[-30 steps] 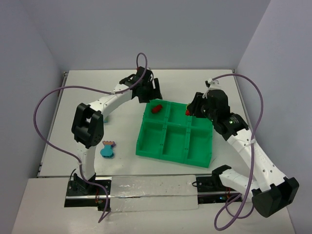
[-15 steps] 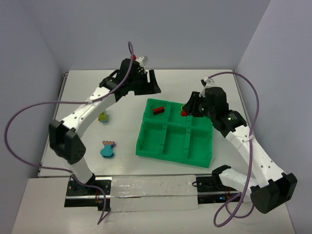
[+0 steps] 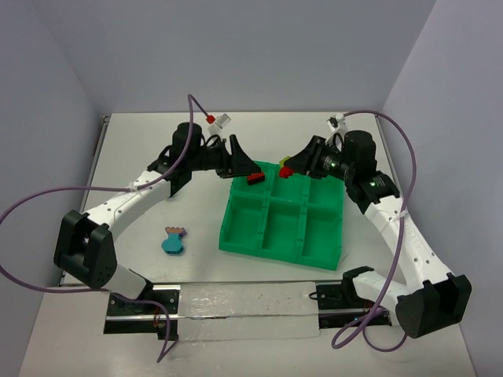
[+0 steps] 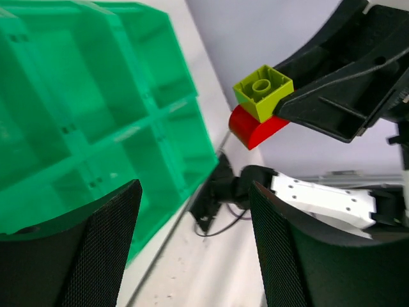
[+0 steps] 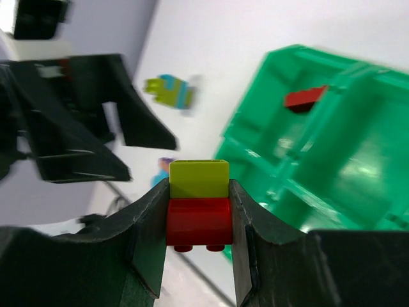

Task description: Sort the legos into containers by color

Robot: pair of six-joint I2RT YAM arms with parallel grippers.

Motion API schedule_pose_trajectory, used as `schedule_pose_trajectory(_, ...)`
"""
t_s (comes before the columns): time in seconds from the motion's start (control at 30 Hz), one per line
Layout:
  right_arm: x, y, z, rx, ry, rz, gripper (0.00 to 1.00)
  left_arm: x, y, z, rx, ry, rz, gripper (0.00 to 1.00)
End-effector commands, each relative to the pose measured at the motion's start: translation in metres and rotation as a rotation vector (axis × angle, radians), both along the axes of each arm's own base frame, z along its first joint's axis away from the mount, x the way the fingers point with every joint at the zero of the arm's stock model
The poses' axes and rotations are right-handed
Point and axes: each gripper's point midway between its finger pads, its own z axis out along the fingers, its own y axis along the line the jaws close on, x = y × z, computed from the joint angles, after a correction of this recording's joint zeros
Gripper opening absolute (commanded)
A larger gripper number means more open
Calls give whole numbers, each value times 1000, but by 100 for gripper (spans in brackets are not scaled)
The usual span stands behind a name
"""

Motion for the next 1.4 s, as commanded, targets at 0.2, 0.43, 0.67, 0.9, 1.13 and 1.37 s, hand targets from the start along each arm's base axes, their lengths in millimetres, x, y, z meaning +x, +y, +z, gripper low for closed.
schedule_pose_trajectory(0.2,-5,28,44,266,-54,137,0,-28,-5,76,-356,-131,-119,82)
schedule_pose_trajectory(0.43,-8,30,48,294,-47,142,0,-37,-9,75,-414,-111,-162,84)
schedule_pose_trajectory(0.67,-10,31,51,319,-48,146,0,-36,-20,72,-410,-99,-163,82)
schedule_pose_trajectory(0.9,-10,32,50,326,-41,158,0,-32,-28,71,-459,-62,-163,79)
schedule_pose_trajectory(1.13,-10,33,44,319,-27,164,0,-30,-36,72,-483,-47,-184,74)
schedule_pose_trajectory(1.37,-10,33,38,315,-14,161,0,-29,-35,72,-501,-40,-161,65)
